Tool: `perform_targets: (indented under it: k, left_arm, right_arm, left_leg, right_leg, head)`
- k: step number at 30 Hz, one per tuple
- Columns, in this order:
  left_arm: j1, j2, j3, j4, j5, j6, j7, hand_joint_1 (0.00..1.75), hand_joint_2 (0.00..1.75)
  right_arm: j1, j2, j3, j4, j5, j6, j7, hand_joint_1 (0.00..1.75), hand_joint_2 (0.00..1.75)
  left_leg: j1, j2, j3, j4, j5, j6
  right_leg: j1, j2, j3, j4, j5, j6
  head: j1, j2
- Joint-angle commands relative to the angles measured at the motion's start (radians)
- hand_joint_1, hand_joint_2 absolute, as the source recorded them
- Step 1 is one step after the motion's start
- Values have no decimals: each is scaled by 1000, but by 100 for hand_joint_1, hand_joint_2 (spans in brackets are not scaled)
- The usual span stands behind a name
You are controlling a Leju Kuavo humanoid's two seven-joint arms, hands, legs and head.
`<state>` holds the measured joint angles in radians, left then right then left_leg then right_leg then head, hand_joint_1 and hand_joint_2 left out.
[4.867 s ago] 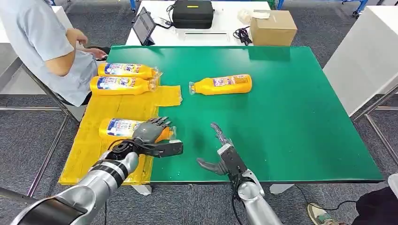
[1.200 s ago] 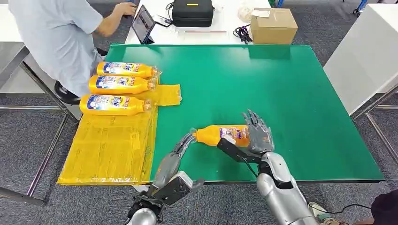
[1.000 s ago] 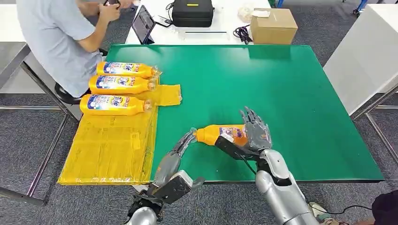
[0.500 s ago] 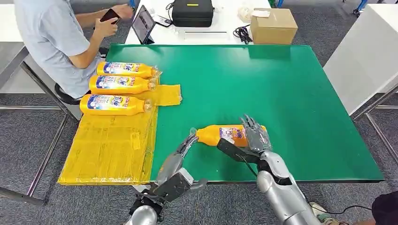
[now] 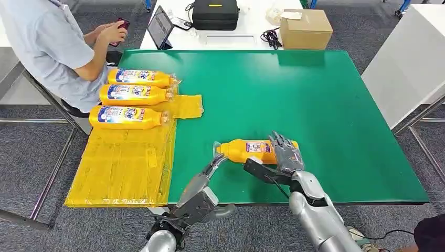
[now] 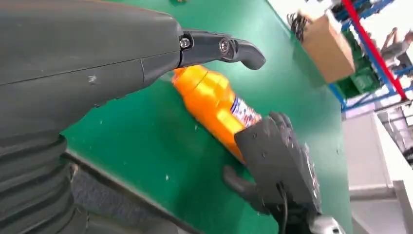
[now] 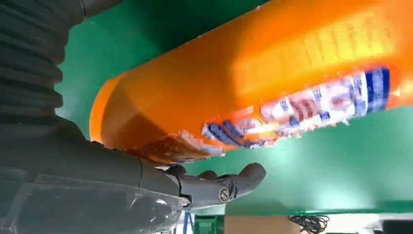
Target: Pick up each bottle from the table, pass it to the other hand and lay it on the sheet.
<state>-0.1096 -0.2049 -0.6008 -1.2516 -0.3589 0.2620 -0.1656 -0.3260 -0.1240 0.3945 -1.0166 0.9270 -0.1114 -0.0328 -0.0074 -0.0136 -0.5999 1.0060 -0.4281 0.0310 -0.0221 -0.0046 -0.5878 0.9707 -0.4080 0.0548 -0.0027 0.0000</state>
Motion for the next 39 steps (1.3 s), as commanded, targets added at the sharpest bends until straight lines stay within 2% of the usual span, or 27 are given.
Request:
perform_targets:
  k: [1, 20, 27, 28, 29, 38, 39]
  left_arm:
    - [-48, 21, -26, 79, 37, -21, 9, 0, 175]
    - [-61, 12, -27, 114, 66, -8, -15, 0, 175]
    - [-63, 10, -35, 131, 78, 0, -22, 0, 175]
    - [-65, 9, -37, 133, 79, 0, -22, 0, 175]
    - [-66, 9, -37, 135, 80, 1, -23, 0, 175]
    - [-68, 8, -37, 136, 81, 1, -23, 0, 175]
    - [-69, 8, -38, 138, 83, 2, -25, 0, 175]
  right_arm:
    - [-67, -22, 93, 140, 73, -37, 32, 0, 175]
    - [-105, -4, 117, 180, 103, -45, 13, 0, 175]
    - [-112, -19, 136, 234, 85, 12, 10, 0, 175]
    - [-114, -26, 129, 246, 63, 34, -3, 9, 175]
    - [-114, -31, 127, 250, 57, 37, -6, 154, 175]
    - [-112, -36, 125, 253, 52, 37, -12, 154, 175]
    - [-117, -37, 134, 257, 45, 55, -21, 175, 175]
  left_leg:
    - [1, 1, 2, -1, -1, -1]
    - [1, 2, 5, 0, -1, -2]
    - [1, 1, 4, -1, -1, -2]
    - [1, 1, 3, -1, -1, -1]
    - [2, 1, 5, 0, -1, -2]
    - [2, 0, 6, -1, -1, -2]
    - [1, -1, 6, -1, -1, -2]
  right_leg:
    - [1, 1, 3, -1, 0, -1]
    - [1, 1, 4, -1, -1, -3]
    - [1, 0, 4, -1, 0, -2]
    - [1, 0, 3, -1, 0, -1]
    - [2, 0, 5, -1, -1, -2]
    - [2, -1, 7, -2, -1, -3]
    - [2, -1, 7, -2, -1, -2]
  head:
    - [0, 0]
    - [0, 0]
    - [0, 0]
    - [0, 0]
    - [0, 0]
    - [0, 0]
    - [0, 0]
